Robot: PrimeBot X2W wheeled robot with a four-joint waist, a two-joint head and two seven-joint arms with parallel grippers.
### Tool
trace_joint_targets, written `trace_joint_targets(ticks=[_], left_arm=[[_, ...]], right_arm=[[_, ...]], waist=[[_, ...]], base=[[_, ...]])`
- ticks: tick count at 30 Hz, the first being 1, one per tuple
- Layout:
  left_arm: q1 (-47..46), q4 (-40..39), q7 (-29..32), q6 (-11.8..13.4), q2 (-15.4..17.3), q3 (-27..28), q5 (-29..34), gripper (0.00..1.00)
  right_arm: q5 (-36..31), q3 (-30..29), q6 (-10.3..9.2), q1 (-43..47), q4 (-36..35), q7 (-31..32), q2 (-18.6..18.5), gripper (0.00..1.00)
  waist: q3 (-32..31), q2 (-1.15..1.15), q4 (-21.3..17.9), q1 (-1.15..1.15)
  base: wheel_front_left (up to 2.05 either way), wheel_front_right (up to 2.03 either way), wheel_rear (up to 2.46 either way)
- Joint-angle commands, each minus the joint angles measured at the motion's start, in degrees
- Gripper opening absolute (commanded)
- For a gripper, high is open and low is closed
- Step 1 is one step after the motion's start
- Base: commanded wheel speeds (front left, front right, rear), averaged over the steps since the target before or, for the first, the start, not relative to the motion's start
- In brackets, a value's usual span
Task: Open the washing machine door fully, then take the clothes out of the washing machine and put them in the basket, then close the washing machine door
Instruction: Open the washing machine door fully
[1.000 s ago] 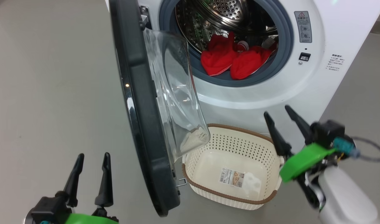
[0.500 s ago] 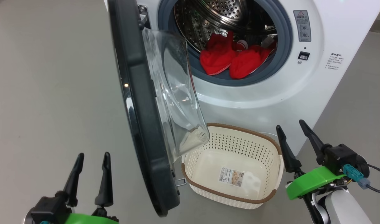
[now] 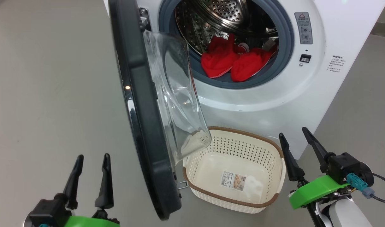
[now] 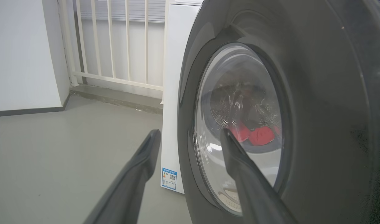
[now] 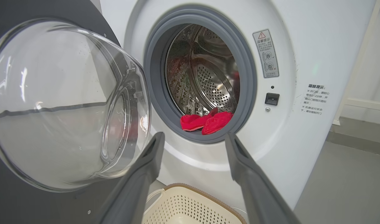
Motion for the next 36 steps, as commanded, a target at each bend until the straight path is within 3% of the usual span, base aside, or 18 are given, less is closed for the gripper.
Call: trace_joint_targets(ticks=[1, 4, 5, 9, 16, 24, 31, 36], left_arm=[[-0.4, -1.3, -0.3, 0.5, 0.7, 1.7, -0.4, 1.00], [-0.4, -1.2, -0.3, 0.6, 0.7, 1.7, -0.4, 1.00], [-0.4, -1.1, -0.3, 0.6, 0.7, 1.7, -0.4, 0.94], [-0.6, -0.8, -0.3, 0.4, 0.7, 1.6, -0.1, 0.00], [-2.4, -5.2, -0.3, -0.3, 0.7, 2.1, -1.9, 0.00], [-6.9, -19.4, -0.3, -0.6, 0.7, 0.1, -0.8, 0.00], [-8.1, -25.8, 0.2, -1.9, 0.7, -8.3, -2.4, 0.00], [-7.5, -26.4, 6.5, -2.8, 0.7, -15.3, -5.6, 0.00]], right_arm=[[0.8, 1.5, 0.35, -0.9, -1.3, -0.4, 0.2, 1.00], [0.8, 1.6, 0.35, -0.9, -1.2, -0.4, 0.2, 1.00], [0.8, 1.6, 0.35, -0.9, -1.1, -0.4, 0.2, 1.00], [1.0, 1.8, 0.35, -0.9, -0.8, -0.4, 0.2, 1.00], [0.9, 1.7, 0.35, -1.2, -0.4, -0.4, 0.2, 1.00], [1.1, 2.4, 0.35, -1.5, -0.1, -0.4, 0.2, 1.00], [1.0, 2.5, 0.35, -1.8, 0.0, -0.4, 0.2, 1.00], [0.9, 2.4, 0.35, -2.0, -0.1, -0.4, 0.2, 1.00]], waist=[[-0.1, 0.00, 0.0, 0.00], [-0.1, 0.00, 0.0, 0.00], [-0.1, 0.00, 0.0, 0.00], [-0.1, 0.00, 0.0, 0.00], [0.2, 0.00, -0.3, 0.00], [0.2, 0.00, -1.1, 0.00], [0.5, 0.00, -2.2, 0.00], [1.0, 0.00, -2.7, 0.00]], base=[[0.00, 0.00, 0.00], [0.00, 0.00, 0.00], [0.00, 0.00, 0.00], [0.00, 0.00, 0.00], [0.00, 0.00, 0.00], [0.00, 0.00, 0.00], [0.00, 0.00, 0.00], [0.00, 0.00, 0.00]])
